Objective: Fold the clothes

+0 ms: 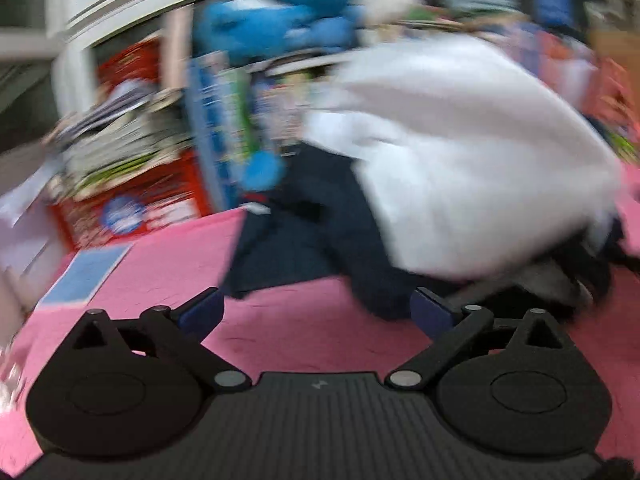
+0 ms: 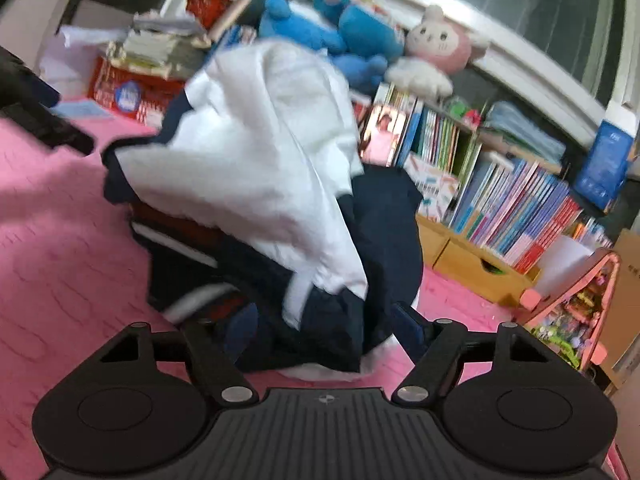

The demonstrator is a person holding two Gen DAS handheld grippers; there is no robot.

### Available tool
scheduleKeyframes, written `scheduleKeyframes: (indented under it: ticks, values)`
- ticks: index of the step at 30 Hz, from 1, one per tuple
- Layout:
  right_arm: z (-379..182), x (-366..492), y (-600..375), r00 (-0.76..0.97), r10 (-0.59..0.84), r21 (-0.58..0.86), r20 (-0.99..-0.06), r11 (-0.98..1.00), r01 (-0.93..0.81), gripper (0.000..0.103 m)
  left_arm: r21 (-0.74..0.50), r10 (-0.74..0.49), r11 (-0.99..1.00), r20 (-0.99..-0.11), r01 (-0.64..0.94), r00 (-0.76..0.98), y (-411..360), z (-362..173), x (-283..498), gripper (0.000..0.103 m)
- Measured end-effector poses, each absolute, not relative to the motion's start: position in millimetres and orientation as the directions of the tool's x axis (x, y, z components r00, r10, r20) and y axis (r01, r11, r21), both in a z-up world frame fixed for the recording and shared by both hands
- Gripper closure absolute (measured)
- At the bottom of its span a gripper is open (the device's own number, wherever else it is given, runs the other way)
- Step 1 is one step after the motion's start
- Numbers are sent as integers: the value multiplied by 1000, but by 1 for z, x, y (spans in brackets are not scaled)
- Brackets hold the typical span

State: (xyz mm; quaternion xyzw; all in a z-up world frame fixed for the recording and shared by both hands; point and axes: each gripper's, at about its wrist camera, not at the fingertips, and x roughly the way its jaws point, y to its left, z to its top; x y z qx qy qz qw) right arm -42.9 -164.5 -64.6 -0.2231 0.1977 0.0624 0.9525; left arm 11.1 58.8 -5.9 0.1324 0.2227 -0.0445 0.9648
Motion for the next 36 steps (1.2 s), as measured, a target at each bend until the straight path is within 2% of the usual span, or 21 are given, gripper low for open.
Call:
scheduleKeyframes:
  ticks: [1,2,4,8,12,14,15,17,21,22,25,26,29,33,35,36]
  values:
    - [-68,-32,-163,899,34,-377,-437,900,-217,47,267,-46,947,-435,178,899,49,-10,7,1]
    - [-72,-22,-161,882,38,-354,-469,908,-227,68,293,-52,936,-427,193,903,41,-12,4,0]
    - [-72,1,-156,840,78,-256,-538,934,-251,81,345,-64,912,-413,221,908,26,-17,0,0]
    - [-35,20,-160,773,325,54,-546,934,-354,86,439,-87,860,-376,261,922,-1,-26,-7,0]
    - [-3,30,-180,702,537,353,-469,842,-408,87,519,-77,819,-321,243,944,-18,-31,-3,0]
    - [4,31,-191,683,583,424,-439,805,-415,88,553,-30,811,-284,189,958,-22,-32,11,0]
    - [5,29,-192,684,585,422,-436,804,-419,88,567,15,810,-269,146,963,-24,-32,21,0]
    - [0,18,-184,712,533,316,-457,846,-430,88,575,100,815,-255,68,962,-25,-29,43,0]
    - [-9,-2,-166,769,424,95,-478,896,-434,86,420,169,907,-304,-27,938,1,-7,73,4]
    - [-11,-7,-162,783,396,39,-479,901,-431,79,364,171,930,-317,-47,933,11,0,78,4]
    - [-20,-24,-146,826,311,-143,-470,897,-419,34,252,175,963,-320,-95,931,35,18,77,5]
    - [-29,-30,-133,843,283,-230,-458,878,-419,29,238,187,965,-310,-115,932,41,23,73,5]
    - [-54,-39,-95,878,210,-435,-430,804,-405,25,196,230,964,-291,-178,928,58,36,67,7]
    - [-74,-17,-70,891,119,-467,-437,817,-338,28,119,257,965,-255,-233,932,78,54,38,8]
    - [-74,-9,-73,880,109,-423,-462,845,-326,49,125,276,959,-230,-253,933,89,64,29,8]
    - [-74,-6,-75,874,104,-401,-474,859,-320,52,127,286,956,-218,-263,933,94,69,25,8]
